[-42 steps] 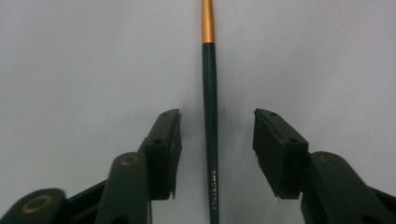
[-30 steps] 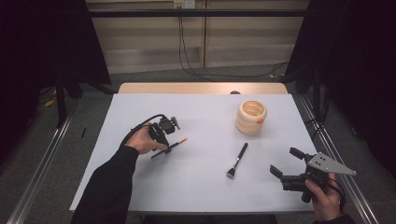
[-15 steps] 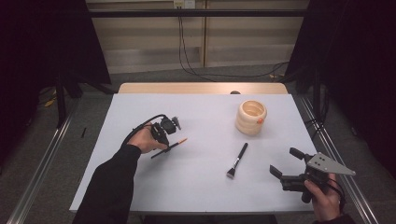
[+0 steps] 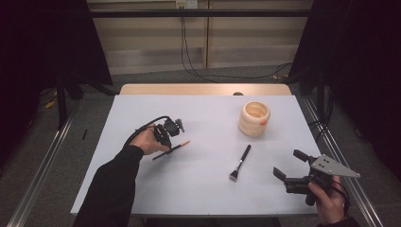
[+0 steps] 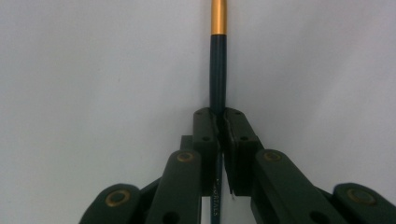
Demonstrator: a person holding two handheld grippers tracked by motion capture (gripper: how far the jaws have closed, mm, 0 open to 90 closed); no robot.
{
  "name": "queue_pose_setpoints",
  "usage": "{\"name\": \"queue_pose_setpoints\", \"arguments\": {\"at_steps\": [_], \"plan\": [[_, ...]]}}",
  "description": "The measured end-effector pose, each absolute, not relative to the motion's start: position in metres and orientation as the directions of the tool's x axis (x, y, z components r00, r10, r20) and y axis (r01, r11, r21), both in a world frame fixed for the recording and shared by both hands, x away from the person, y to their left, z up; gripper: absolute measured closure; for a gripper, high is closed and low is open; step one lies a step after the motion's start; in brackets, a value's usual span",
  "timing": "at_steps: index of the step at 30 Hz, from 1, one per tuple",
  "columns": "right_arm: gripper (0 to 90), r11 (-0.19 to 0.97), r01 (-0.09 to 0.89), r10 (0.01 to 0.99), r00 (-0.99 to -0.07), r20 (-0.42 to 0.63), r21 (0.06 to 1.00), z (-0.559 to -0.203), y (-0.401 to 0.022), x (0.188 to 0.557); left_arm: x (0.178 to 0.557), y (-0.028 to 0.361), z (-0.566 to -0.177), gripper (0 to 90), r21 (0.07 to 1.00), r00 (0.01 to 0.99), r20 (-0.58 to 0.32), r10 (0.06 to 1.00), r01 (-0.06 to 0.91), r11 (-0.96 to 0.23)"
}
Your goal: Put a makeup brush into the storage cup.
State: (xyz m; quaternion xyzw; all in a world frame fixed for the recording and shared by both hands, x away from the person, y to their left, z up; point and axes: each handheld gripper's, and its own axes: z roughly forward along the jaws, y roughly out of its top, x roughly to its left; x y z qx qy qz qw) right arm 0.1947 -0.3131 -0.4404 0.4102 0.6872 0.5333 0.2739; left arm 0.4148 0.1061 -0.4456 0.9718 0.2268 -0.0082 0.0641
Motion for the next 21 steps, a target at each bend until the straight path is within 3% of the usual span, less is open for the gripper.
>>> {"name": "queue_pose_setpoints", "arguments": {"at_steps": [10, 21], "plan": [[0.0, 0.091, 0.283, 0.858, -0.509, 0.069, 0.955, -0.44, -0.314, 0.194, 0.418, 0.119, -0.444, 84.6, 0.165, 0.887, -0.097, 0.451, 0.462, -0.872], [0.0, 0.089, 0.282, 0.86, -0.506, 0.069, 0.955, -0.44, -0.313, 0.195, 0.416, 0.13, -0.427, 84.7, 0.304, 0.851, -0.137, 0.508, 0.524, -0.796]]}}
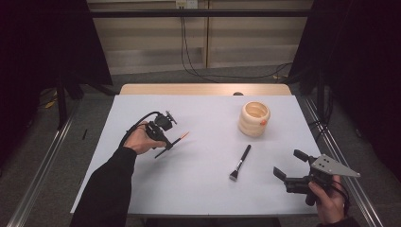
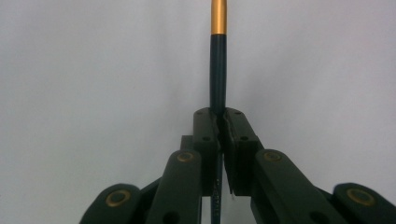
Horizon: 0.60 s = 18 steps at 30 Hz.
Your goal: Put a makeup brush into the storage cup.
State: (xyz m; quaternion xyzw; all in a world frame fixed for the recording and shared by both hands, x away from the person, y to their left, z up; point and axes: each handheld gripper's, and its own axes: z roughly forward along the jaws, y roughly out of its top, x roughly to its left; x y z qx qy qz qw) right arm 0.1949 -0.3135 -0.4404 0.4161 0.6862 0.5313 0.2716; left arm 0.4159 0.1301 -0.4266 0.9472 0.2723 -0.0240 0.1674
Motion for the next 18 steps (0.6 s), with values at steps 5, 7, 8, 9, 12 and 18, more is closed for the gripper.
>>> {"name": "queue_pose_setpoints", "arguments": {"at_steps": [5, 7, 8, 9, 12, 18], "plan": [[0.0, 0.089, 0.282, 0.861, -0.504, 0.068, 0.955, -0.441, -0.314, 0.195, 0.412, 0.134, -0.421, 84.7, 0.37, 0.842, -0.14, 0.52, 0.532, -0.762], [0.0, 0.086, 0.282, 0.861, -0.504, 0.071, 0.956, -0.44, -0.314, 0.195, 0.411, 0.135, -0.419, 84.6, 0.383, 0.841, -0.139, 0.522, 0.532, -0.755], [0.0, 0.087, 0.281, 0.861, -0.503, 0.069, 0.956, -0.44, -0.314, 0.195, 0.41, 0.135, -0.418, 84.7, 0.394, 0.839, -0.14, 0.526, 0.535, -0.748], [0.0, 0.087, 0.282, 0.861, -0.503, 0.07, 0.956, -0.44, -0.314, 0.195, 0.41, 0.136, -0.418, 84.7, 0.391, 0.842, -0.144, 0.52, 0.531, -0.752], [0.0, 0.087, 0.281, 0.861, -0.504, 0.07, 0.956, -0.44, -0.314, 0.195, 0.408, 0.138, -0.417, 84.6, 0.435, 0.825, -0.153, 0.545, 0.551, -0.712], [0.0, 0.069, 0.282, 0.86, -0.503, 0.086, 0.957, -0.44, -0.314, 0.195, 0.404, 0.144, -0.415, 84.6, 0.51, 0.809, -0.175, 0.561, 0.562, -0.651]]}}
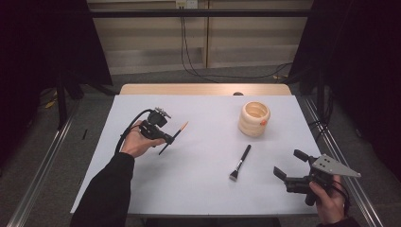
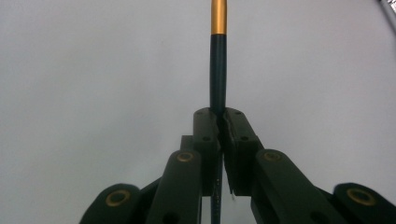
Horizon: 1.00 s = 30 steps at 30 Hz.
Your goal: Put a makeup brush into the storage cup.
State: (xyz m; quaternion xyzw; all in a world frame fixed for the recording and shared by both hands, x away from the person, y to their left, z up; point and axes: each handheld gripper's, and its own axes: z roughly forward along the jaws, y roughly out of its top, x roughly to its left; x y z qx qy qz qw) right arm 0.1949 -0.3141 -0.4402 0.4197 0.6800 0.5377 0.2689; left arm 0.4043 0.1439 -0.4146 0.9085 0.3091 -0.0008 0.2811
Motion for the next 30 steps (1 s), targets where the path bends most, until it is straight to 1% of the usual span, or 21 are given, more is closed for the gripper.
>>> {"name": "queue_pose_setpoints", "arguments": {"at_steps": [1, 2, 5, 7, 8, 9, 13, 17, 20, 27, 30], "plan": [[0.0, 0.069, 0.28, 0.86, -0.503, 0.085, 0.957, -0.44, -0.314, 0.195, 0.404, 0.146, -0.413, 84.6, 0.522, 0.82, -0.191, 0.539, 0.55, -0.652], [0.0, 0.072, 0.279, 0.86, -0.504, 0.082, 0.958, -0.44, -0.314, 0.195, 0.401, 0.146, -0.412, 84.7, 0.543, 0.82, -0.199, 0.537, 0.548, -0.636], [0.0, 0.07, 0.281, 0.858, -0.507, 0.086, 0.957, -0.44, -0.314, 0.195, 0.398, 0.15, -0.407, 84.6, 0.568, 0.84, -0.182, 0.512, 0.515, -0.643], [0.0, 0.065, 0.282, 0.861, -0.501, 0.089, 0.957, -0.44, -0.314, 0.195, 0.394, 0.149, -0.406, 84.6, 0.606, 0.816, -0.205, 0.54, 0.539, -0.585], [0.0, 0.067, 0.28, 0.86, -0.503, 0.087, 0.958, -0.44, -0.314, 0.195, 0.392, 0.15, -0.405, 84.6, 0.624, 0.815, -0.208, 0.54, 0.536, -0.568], [0.0, 0.072, 0.279, 0.859, -0.506, 0.083, 0.957, -0.44, -0.314, 0.195, 0.392, 0.151, -0.403, 84.7, 0.631, 0.824, -0.205, 0.529, 0.524, -0.572], [0.0, 0.067, 0.283, 0.86, -0.503, 0.089, 0.957, -0.44, -0.314, 0.195, 0.387, 0.152, -0.402, 84.6, 0.673, 0.821, -0.192, 0.538, 0.509, -0.536], [0.0, 0.074, 0.283, 0.861, -0.501, 0.082, 0.956, -0.44, -0.314, 0.195, 0.383, 0.155, -0.401, 84.6, 0.706, 0.793, -0.19, 0.579, 0.52, -0.481], [0.0, 0.074, 0.283, 0.859, -0.505, 0.083, 0.956, -0.44, -0.314, 0.195, 0.38, 0.159, -0.4, 84.7, 0.746, 0.784, -0.191, 0.59, 0.506, -0.432], [0.0, 0.073, 0.283, 0.862, -0.5, 0.082, 0.956, -0.441, -0.314, 0.195, 0.373, 0.164, -0.395, 84.6, 0.8, 0.78, -0.171, 0.602, 0.466, -0.378], [0.0, 0.074, 0.281, 0.859, -0.505, 0.082, 0.957, -0.44, -0.314, 0.195, 0.369, 0.164, -0.393, 84.6, 0.822, 0.781, -0.181, 0.598, 0.454, -0.343]]}}
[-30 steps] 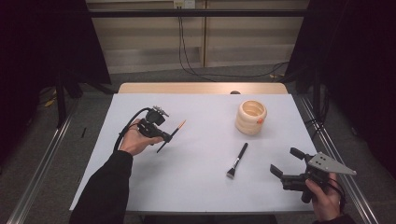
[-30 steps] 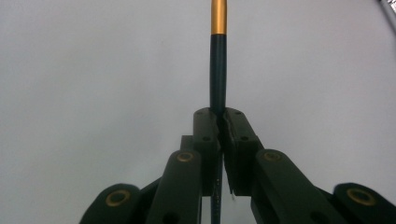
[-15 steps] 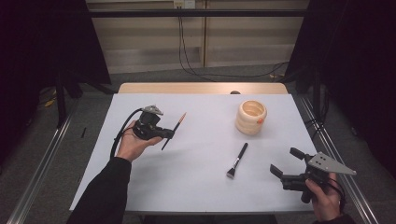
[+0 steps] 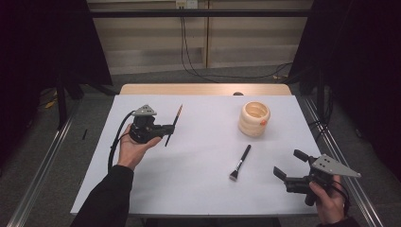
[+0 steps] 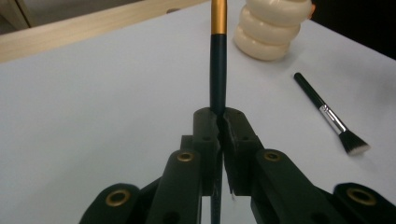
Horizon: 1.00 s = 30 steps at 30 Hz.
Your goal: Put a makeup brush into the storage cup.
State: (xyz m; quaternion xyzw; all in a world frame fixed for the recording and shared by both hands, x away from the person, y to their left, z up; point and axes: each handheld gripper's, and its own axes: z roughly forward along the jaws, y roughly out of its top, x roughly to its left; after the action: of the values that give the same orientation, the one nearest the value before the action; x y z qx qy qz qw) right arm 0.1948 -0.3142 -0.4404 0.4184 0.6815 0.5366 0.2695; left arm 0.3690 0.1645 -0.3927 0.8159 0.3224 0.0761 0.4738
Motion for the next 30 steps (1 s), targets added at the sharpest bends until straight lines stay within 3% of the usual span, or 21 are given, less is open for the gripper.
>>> {"name": "queue_pose_setpoints", "arguments": {"at_steps": [30], "plan": [[0.0, 0.042, 0.278, 0.858, -0.503, 0.108, 0.96, -0.44, -0.315, 0.195, 0.322, 0.181, -0.392, 84.7, 0.943, 0.778, -0.184, 0.601, 0.313, -0.116]]}}
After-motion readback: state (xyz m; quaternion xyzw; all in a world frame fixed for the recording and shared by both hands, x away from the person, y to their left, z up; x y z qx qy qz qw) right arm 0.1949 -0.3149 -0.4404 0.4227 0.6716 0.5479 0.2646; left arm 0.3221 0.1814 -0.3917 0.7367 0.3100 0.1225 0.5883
